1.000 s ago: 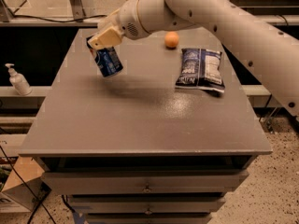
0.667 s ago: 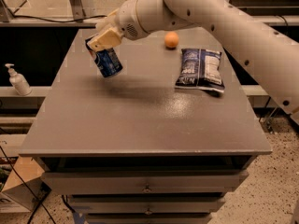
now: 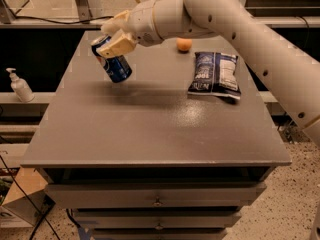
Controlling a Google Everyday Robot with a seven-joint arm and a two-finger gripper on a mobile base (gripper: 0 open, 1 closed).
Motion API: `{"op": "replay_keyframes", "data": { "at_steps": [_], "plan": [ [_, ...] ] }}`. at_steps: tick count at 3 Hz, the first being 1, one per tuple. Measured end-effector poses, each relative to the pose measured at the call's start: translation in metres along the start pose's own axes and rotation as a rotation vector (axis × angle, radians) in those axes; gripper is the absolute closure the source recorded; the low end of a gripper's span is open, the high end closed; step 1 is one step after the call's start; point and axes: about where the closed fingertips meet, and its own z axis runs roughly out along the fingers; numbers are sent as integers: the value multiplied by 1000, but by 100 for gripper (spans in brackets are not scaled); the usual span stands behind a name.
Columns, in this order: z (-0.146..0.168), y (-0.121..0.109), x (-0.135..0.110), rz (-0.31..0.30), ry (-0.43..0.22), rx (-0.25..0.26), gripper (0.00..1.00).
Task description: Place pepsi can upright
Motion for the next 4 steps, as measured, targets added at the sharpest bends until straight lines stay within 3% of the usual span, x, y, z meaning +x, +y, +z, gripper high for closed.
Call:
{"op": "replay_keyframes", "data": {
  "at_steps": [1, 2, 4],
  "plan": [
    [-6, 5, 2, -47, -64, 8, 100],
    [-17, 10, 8, -55, -144, 51, 100],
    [-45, 17, 21, -31, -280, 167, 58]
  ]
}}
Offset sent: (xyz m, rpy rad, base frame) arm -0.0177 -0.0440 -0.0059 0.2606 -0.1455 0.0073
